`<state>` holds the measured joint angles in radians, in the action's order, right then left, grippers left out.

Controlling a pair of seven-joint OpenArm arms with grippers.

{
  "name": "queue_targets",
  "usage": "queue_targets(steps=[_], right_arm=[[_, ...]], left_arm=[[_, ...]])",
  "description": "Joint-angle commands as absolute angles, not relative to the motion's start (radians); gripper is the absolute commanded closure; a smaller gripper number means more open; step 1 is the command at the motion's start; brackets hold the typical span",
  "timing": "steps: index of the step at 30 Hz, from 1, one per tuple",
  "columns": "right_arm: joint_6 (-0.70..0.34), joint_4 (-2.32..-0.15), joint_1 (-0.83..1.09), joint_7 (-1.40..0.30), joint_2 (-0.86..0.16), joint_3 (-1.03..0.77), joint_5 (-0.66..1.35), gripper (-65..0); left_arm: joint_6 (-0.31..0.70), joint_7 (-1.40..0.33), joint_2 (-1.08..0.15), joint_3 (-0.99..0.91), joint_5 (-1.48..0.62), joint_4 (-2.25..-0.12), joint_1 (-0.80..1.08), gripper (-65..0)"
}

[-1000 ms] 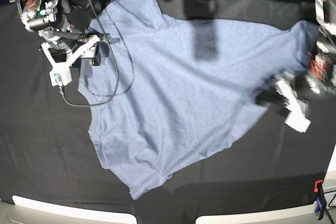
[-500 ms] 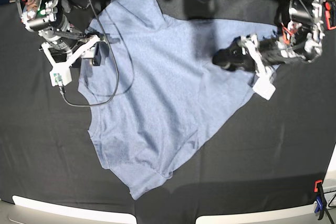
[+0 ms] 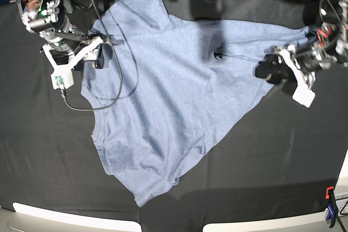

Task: Layout the t-shirt on the table in an organized manner, then fold the t-shirt properly

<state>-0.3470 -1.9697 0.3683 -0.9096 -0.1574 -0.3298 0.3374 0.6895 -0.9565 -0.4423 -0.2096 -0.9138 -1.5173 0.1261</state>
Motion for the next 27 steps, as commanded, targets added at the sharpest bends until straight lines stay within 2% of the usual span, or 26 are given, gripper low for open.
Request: queue_targets(steps=[1,11,15,20,24,27], right_arm=[[-0.352,-1.985,0.363,-0.887,-0.166,-0.333,0.344,-32.7],[-0.352,-1.985,0.363,-0.892,-0.166,-0.333,0.344,-32.7],[-0.352,-1.985,0.363,-0.898,-0.166,-0.333,0.344,-32.7],[-0.352,-1.985,0.363,-0.898,-0.166,-0.333,0.344,-32.7],[-0.352,-1.985,0.363,-0.897,-0.166,-0.333,0.344,-32.7],[-0.352,-1.985,0.363,-0.895,-0.166,-0.333,0.344,-32.7]], left_arm=[[0.698,-0.933,-0.451,-0.216,-0.932,-1.533,0.125,-25.0],[0.671,-0.879,-0.363,-0.215,-0.738,-1.532,0.135,-24.9],[0.538,-0.809,-0.365,-0.215,-0.624,-1.532,0.135,-24.9],[0.48,-0.806,-0.368,-0.215,-0.603,-1.532,0.133,-24.9],[0.49,-0.836,-0.36,-0.215,-0.669,-1.532,0.141,-24.9],[0.559,-0.869,-0.36,-0.215,-0.762,-1.532,0.151,-24.9]])
